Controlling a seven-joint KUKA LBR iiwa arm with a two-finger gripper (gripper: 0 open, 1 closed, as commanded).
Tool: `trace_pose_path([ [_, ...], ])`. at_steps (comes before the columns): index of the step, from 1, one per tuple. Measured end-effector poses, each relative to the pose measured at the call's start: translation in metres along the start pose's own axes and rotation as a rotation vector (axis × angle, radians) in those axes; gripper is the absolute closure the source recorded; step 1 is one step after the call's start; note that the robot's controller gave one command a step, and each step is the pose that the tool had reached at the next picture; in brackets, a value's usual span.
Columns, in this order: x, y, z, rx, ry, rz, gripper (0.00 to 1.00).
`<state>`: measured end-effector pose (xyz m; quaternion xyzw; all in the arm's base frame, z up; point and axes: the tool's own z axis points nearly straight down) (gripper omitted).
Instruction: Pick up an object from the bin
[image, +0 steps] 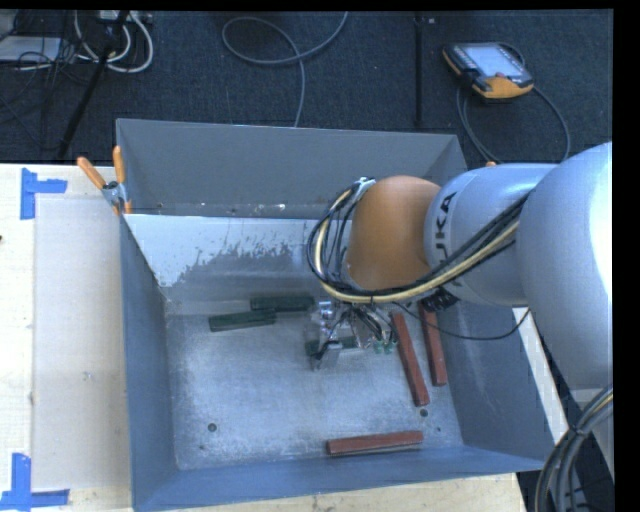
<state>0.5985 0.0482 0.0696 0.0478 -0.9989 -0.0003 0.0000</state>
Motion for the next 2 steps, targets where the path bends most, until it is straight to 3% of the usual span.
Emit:
trace_pose_path([
  [2,0.0016,0.0003,-0.0084,0.0,0.006,-0.001,1.0],
])
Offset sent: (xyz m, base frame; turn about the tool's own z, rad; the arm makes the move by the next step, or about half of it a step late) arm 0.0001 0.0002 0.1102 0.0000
